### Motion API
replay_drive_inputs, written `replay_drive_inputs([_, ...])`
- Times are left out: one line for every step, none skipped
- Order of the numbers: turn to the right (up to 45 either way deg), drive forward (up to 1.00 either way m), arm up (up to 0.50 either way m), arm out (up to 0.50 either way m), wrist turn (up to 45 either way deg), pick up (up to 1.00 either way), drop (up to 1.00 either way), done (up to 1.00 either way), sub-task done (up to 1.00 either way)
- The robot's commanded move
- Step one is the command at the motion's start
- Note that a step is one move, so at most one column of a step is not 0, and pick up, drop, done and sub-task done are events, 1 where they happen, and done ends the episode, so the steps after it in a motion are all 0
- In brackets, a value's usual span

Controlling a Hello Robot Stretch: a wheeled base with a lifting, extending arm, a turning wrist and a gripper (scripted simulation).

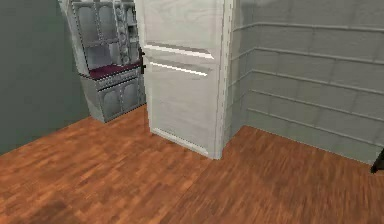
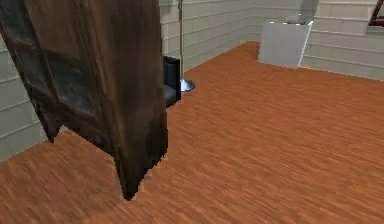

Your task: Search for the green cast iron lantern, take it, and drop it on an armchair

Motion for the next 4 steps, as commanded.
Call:
replay_drive_inputs([0.0, 0.5, 0.0, 0.0, 0.0, 0.0, 0.0, 0.0, 0.0])
replay_drive_inputs([-36.0, 0.0, 0.0, 0.0, 0.0, 0.0, 0.0, 0.0, 0.0])
replay_drive_inputs([0.0, 1.0, 0.0, 0.0, 0.0, 0.0, 0.0, 0.0, 0.0])
replay_drive_inputs([-6.0, 0.0, 0.0, 0.0, 0.0, 0.0, 0.0, 0.0, 0.0])
